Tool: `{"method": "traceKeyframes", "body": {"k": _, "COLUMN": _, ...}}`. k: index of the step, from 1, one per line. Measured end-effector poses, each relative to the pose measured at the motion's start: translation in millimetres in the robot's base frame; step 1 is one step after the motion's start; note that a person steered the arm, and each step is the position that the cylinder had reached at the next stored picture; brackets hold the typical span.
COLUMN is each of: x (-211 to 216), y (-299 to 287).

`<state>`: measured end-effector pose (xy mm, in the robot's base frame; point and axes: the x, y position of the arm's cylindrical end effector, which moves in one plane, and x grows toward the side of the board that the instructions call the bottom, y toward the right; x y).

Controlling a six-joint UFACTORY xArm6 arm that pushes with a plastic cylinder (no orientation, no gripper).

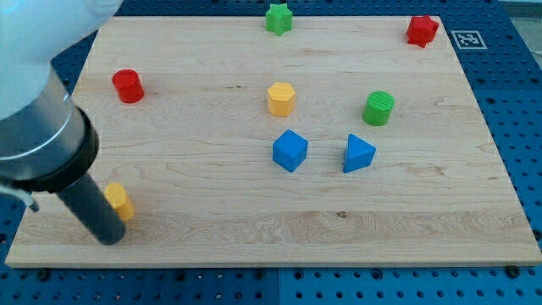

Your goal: Move the yellow heart to the bottom left of the yellow hexagon

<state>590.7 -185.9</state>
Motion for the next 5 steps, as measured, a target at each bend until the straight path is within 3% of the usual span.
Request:
{"method": "traceKeyframes", "body": {"k": 3, "x": -14.7, "y": -53.0}}
{"method": "traceKeyframes", "body": {"k": 5, "x": -31.3, "y": -20.1}}
